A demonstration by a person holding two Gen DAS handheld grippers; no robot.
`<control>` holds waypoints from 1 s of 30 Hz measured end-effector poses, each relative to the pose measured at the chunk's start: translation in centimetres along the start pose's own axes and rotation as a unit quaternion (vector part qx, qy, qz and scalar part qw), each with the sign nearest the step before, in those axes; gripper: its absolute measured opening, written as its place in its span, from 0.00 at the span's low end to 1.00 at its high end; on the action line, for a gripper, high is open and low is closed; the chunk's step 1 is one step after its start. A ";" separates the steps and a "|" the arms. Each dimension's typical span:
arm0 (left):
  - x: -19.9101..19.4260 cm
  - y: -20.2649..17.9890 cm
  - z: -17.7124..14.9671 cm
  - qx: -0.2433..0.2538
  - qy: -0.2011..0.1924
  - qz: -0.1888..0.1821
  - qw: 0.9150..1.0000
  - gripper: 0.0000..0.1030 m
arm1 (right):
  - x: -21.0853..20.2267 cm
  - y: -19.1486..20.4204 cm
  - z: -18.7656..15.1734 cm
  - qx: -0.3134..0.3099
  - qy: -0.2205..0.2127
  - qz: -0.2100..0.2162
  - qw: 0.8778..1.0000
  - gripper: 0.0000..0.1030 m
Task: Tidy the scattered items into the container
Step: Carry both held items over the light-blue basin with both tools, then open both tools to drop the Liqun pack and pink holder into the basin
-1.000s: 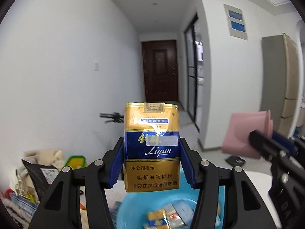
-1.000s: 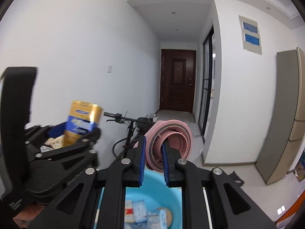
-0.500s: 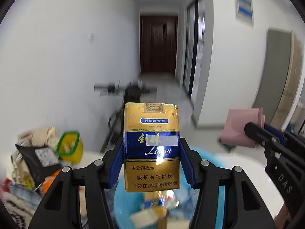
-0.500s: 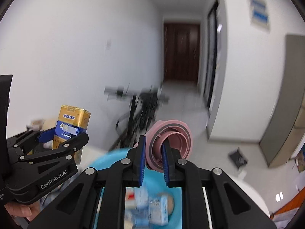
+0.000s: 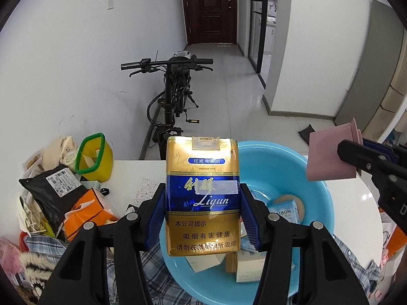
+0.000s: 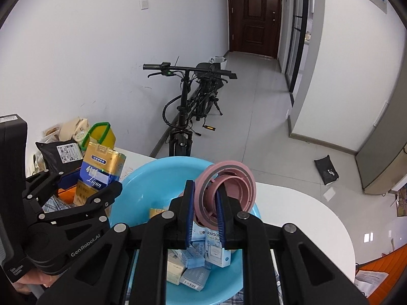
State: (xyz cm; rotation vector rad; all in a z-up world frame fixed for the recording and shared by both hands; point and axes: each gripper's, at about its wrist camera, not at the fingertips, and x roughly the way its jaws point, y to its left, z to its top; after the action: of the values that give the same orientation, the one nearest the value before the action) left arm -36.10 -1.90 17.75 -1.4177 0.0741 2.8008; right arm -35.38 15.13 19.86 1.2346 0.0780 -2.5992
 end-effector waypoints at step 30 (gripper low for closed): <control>12.8 0.3 -3.8 -0.008 0.108 -0.013 0.994 0.86 | 11.5 -1.2 -4.6 0.027 0.102 0.021 0.994 0.14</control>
State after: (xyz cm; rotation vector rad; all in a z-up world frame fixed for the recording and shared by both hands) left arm -40.59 -2.61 5.18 -1.7070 0.0317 2.6220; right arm -39.19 14.62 7.97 1.5011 0.0214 -2.4466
